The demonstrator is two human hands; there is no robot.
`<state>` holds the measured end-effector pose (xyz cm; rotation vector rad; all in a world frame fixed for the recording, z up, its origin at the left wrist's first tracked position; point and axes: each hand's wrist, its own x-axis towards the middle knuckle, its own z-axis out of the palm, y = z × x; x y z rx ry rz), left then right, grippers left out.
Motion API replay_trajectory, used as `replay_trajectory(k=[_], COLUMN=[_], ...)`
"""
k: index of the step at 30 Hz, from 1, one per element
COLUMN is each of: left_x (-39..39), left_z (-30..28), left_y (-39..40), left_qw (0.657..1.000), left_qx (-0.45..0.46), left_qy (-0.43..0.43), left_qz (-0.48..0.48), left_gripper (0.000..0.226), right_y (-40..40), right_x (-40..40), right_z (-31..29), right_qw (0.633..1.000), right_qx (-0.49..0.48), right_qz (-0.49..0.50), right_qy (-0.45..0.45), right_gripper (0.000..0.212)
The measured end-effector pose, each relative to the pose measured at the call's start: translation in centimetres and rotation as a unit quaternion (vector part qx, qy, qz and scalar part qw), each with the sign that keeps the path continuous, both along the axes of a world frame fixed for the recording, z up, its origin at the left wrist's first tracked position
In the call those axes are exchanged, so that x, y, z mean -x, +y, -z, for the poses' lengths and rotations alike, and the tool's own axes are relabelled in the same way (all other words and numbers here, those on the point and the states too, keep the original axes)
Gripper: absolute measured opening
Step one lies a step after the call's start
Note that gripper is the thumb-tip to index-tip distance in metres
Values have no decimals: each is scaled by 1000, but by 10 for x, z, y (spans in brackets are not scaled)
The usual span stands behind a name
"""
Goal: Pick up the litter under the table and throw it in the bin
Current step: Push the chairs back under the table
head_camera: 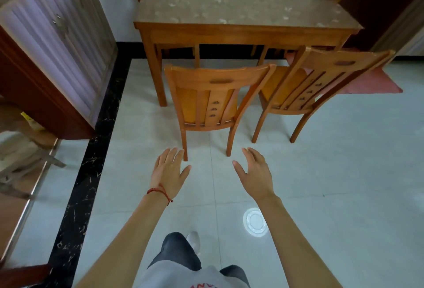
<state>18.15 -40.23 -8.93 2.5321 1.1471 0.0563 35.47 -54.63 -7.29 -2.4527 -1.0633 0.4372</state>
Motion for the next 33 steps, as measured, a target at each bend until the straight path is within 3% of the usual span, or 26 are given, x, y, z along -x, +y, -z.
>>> replay_trajectory(k=[12,25,29,33], left_x=[-105,-204,-219,-233], left_z=[-7,-20,-23,-39], left_y=[75,116,133,146], left_qw=[1000,986,972,924], left_qx=[-2,17,59,145], left_qy=[-13,-86,-133,-215], left_qz=[-14,-139,-185,-280], left_gripper=[53,54,53,44], right_y=[87,158,179,203], right_x=[-98,-216,-225,-228], right_z=[0,-13,-18,-18], right_qw=[1000,996,997,980], right_qx=[5,-31,-62,-114], right_qz=[-25,-78,-40,84], right_qy=[10,-13,15,141], right_gripper=[51,48,41,39])
